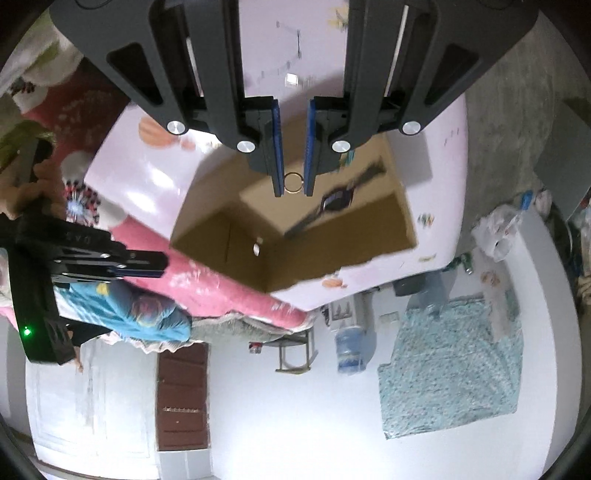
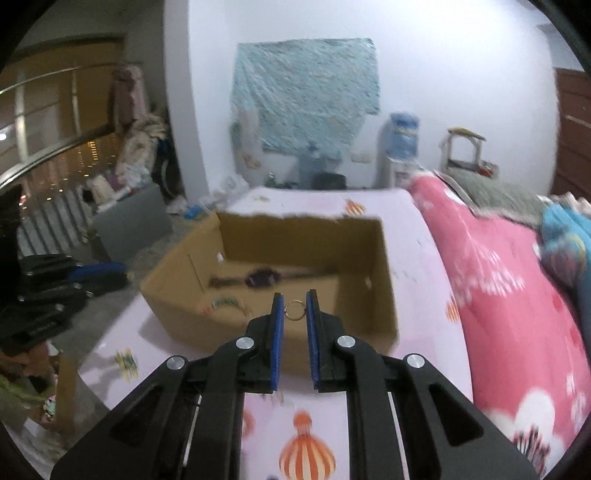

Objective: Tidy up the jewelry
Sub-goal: 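Carry the gold ring into the box and open the left gripper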

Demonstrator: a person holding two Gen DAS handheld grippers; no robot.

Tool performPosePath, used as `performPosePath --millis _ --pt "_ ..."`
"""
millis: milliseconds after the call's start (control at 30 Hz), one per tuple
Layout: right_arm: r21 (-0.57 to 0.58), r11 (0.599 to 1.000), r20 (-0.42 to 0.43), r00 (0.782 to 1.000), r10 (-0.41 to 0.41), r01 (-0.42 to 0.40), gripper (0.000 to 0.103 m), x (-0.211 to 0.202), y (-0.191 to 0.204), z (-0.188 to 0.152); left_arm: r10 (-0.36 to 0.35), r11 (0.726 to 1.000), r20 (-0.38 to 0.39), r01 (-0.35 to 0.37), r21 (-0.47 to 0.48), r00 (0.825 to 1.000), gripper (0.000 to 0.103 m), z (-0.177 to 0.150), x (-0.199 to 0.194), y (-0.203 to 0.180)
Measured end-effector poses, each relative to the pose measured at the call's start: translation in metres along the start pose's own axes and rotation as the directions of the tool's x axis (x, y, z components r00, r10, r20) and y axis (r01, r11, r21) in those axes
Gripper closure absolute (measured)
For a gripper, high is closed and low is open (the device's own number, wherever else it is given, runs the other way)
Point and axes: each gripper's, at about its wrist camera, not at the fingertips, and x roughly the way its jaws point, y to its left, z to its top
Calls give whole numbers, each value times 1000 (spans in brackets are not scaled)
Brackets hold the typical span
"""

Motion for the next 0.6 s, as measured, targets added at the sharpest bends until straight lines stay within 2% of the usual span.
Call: performPosePath --millis 100,167,300,400,467,600 --pt "-1 999 -39 998 43 -43 91 34 -4 24 -39 999 -25 38 -12 999 93 22 29 5" --pt "24 997 -91 993 77 -75 91 60 -9 35 -62 997 -94 57 -56 994 93 35 65 14" --pt "90 992 -259 960 109 -88 91 126 -19 46 -61 992 -244 31 -125 968 93 45 133 33" --pt "158 985 -376 918 127 -71 91 170 -33 44 -63 985 -312 9 -170 948 93 43 162 45" --pt "166 984 -412 903 123 -59 91 184 -35 39 -59 981 -352 -12 -194 934 93 42 179 51" --pt "144 989 -429 900 82 -21 90 194 -32 35 -58 970 -409 -45 -237 911 93 32 197 58"
